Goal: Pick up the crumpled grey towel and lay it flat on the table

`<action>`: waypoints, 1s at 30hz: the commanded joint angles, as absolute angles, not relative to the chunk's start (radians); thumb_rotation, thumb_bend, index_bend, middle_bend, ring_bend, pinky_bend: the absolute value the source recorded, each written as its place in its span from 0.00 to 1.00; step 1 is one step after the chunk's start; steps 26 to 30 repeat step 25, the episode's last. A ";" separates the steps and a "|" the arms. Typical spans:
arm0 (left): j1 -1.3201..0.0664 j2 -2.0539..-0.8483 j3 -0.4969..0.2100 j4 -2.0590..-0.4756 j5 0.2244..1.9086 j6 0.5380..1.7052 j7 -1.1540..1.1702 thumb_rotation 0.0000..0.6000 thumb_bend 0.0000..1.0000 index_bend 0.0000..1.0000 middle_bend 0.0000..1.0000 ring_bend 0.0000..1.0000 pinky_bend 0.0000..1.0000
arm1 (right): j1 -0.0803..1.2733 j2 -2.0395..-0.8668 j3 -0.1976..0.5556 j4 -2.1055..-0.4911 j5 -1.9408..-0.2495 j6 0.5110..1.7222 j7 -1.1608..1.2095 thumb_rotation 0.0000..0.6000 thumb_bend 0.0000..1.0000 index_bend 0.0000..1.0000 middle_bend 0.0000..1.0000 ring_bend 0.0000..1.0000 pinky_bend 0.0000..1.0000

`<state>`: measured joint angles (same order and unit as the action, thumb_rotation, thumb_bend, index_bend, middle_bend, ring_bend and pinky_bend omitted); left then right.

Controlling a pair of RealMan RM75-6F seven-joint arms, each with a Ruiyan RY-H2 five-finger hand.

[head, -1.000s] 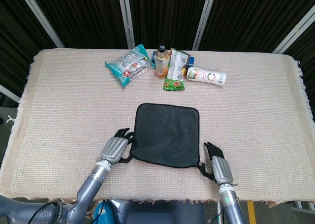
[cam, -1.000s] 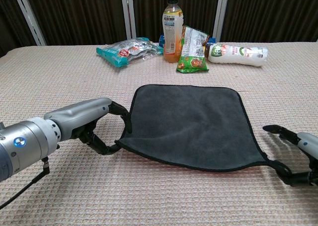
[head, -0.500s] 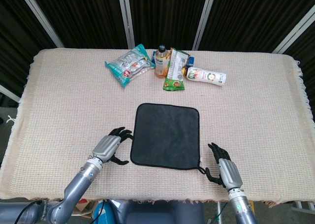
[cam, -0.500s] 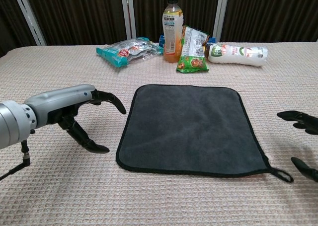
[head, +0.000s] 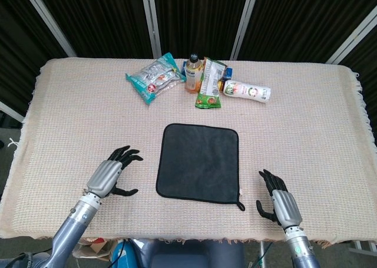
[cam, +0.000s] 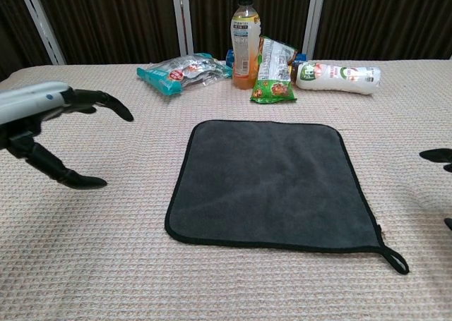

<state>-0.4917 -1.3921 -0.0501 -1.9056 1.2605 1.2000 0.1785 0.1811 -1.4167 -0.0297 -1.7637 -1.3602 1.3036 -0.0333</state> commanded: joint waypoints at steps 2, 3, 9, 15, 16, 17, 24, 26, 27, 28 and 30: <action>-0.374 -1.330 0.038 -1.860 1.425 1.394 0.250 1.00 0.13 0.17 0.10 0.00 0.01 | 0.173 -1.414 -0.013 -1.718 -1.399 1.353 -0.061 1.00 0.48 0.00 0.00 0.00 0.00; -0.346 -1.322 0.056 -1.843 1.447 1.434 0.266 1.00 0.13 0.16 0.09 0.00 0.01 | 0.170 -1.411 -0.007 -1.710 -1.402 1.364 -0.065 1.00 0.48 0.00 0.00 0.00 0.00; -0.238 -1.287 0.103 -1.770 1.504 1.568 0.256 1.00 0.12 0.13 0.05 0.00 0.00 | 0.162 -1.367 0.024 -1.715 -1.393 1.388 -0.053 1.00 0.48 0.00 0.00 0.00 0.00; -0.171 -1.232 0.105 -1.747 1.506 1.634 0.191 1.00 0.12 0.11 0.04 0.00 0.00 | 0.140 -1.329 0.027 -1.638 -1.416 1.439 -0.110 1.00 0.48 0.00 0.00 0.00 0.00; -0.159 -1.225 0.105 -1.734 1.506 1.646 0.189 1.00 0.12 0.11 0.04 0.00 0.00 | 0.133 -1.326 0.029 -1.622 -1.413 1.447 -0.109 1.00 0.48 0.00 0.00 0.00 0.00; -0.152 -1.221 0.104 -1.724 1.505 1.653 0.187 1.00 0.12 0.10 0.04 0.00 0.00 | 0.129 -1.324 0.031 -1.617 -1.411 1.451 -0.104 1.00 0.48 0.00 0.00 0.00 0.00; -0.098 -1.202 0.083 -1.658 1.478 1.686 0.146 1.00 0.11 0.10 0.04 0.00 0.00 | 0.091 -1.291 0.054 -1.619 -1.435 1.532 -0.048 1.00 0.48 0.00 0.00 0.00 0.00; -0.094 -1.202 0.079 -1.653 1.477 1.689 0.143 1.00 0.11 0.10 0.04 0.00 0.00 | 0.088 -1.288 0.056 -1.620 -1.439 1.541 -0.043 1.00 0.48 0.00 0.00 0.00 0.00; -0.094 -1.202 0.079 -1.653 1.477 1.689 0.143 1.00 0.11 0.10 0.04 0.00 0.00 | 0.088 -1.288 0.056 -1.620 -1.439 1.541 -0.043 1.00 0.48 0.00 0.00 0.00 0.00; -0.094 -1.202 0.079 -1.653 1.477 1.689 0.143 1.00 0.11 0.10 0.04 0.00 0.00 | 0.088 -1.288 0.056 -1.620 -1.439 1.541 -0.043 1.00 0.48 0.00 0.00 0.00 0.00; -0.094 -1.202 0.079 -1.653 1.477 1.689 0.143 1.00 0.11 0.10 0.04 0.00 0.00 | 0.088 -1.288 0.056 -1.620 -1.439 1.541 -0.043 1.00 0.48 0.00 0.00 0.00 0.00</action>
